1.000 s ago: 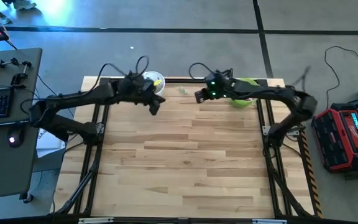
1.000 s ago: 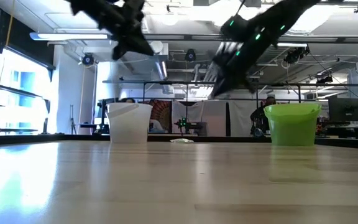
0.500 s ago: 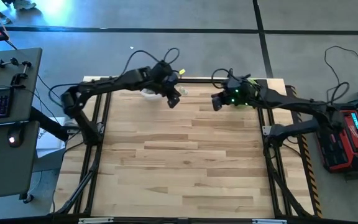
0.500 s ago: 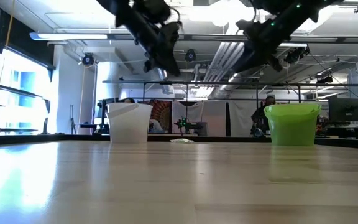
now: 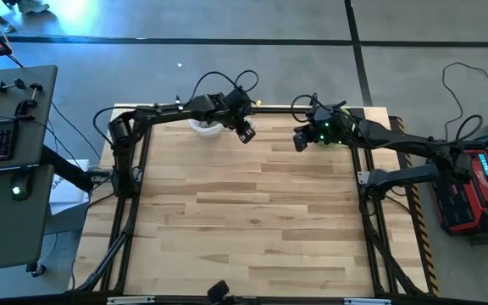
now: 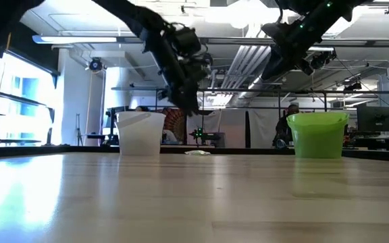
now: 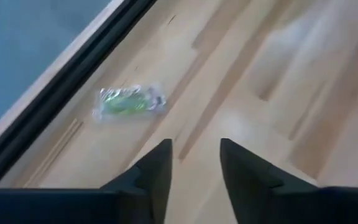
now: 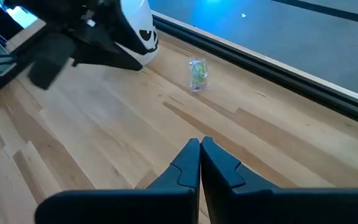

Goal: Sort candy by brand, put in halloween buckets
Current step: Put the green gummy into the white bucket

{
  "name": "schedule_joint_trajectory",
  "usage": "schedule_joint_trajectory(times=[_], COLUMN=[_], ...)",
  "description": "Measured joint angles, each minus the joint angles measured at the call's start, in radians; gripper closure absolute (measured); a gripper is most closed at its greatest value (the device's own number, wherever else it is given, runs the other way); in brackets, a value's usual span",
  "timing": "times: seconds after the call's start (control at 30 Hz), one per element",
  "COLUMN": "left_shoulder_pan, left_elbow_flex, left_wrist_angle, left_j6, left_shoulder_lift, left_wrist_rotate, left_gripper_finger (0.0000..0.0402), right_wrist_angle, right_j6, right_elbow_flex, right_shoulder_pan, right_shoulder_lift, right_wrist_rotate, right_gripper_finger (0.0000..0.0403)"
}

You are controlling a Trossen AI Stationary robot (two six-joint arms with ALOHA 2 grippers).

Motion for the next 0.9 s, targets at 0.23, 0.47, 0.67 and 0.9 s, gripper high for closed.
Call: schedule_joint_trajectory(times=[0.23, 0.47, 0.67, 0.9], left_shoulder_pan=[0.027, 0.028, 0.035, 0.028], left_elbow_flex=[0.000, 0.000, 0.042, 0.230], left_wrist_angle=[0.083, 0.159, 0.121, -0.014], left_j6=[-0.016, 0.030, 0.152, 0.316], left_shoulder_lift=[0.074, 0.096, 0.142, 0.239], left_wrist_rotate=[-0.001, -0.001, 0.029, 0.052], left_gripper_finger=[0.0205, 0.0163, 0.0155, 0.0155], right_wrist_angle=[-0.005, -0.007, -0.007, -0.003], right_j6=[0.000, 0.003, 0.001, 0.003], right_elbow_flex=[0.000, 0.000, 0.000, 0.000], right_shoulder_pan=[0.000, 0.000, 0.000, 0.000], right_shoulder_lift=[0.000, 0.000, 0.000, 0.000], right_wrist_rotate=[-0.002, -0.024, -0.026, -0.032], right_gripper_finger=[0.0403, 0.0403, 0.0403, 0.0403])
